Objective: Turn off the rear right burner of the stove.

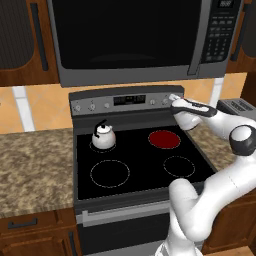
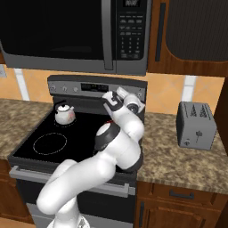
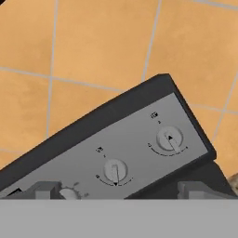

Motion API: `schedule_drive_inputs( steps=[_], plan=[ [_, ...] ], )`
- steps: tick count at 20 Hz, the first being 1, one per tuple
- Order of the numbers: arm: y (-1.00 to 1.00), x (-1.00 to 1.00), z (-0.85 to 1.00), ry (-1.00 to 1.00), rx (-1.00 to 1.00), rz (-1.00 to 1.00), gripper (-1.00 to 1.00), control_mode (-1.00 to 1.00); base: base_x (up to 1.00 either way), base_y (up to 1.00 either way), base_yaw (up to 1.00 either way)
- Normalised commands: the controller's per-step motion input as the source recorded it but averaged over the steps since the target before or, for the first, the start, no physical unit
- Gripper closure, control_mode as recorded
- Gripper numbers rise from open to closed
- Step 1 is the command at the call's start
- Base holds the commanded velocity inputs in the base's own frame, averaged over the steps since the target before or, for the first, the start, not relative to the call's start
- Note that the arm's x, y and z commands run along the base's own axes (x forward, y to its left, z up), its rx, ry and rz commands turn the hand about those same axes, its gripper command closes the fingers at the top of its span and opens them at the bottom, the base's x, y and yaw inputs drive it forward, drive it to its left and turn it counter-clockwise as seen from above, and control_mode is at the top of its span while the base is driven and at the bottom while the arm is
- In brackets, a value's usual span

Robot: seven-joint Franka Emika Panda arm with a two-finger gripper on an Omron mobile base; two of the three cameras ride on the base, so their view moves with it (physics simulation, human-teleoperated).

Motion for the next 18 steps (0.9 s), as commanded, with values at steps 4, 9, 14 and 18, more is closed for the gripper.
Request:
schedule_drive_inputs(
  steps=[4,9,14,18],
  plan=[
    [0.16,0.35,0.00,0.00,-0.05,-0.01,-1.00,-1.00,0.00,0.00,0.00],
    [0.07,0.07,-0.14,0.00,-0.06,0.00,-1.00,-1.00,0.00,0.00,0.00],
    [0.00,0.08,-0.04,-0.01,-0.04,0.00,-1.00,-1.00,0.00,0.00,0.00],
    [0.00,0.03,0.00,-0.02,-0.01,0.00,-1.00,-1.00,0.00,0.00,0.00]
  ],
)
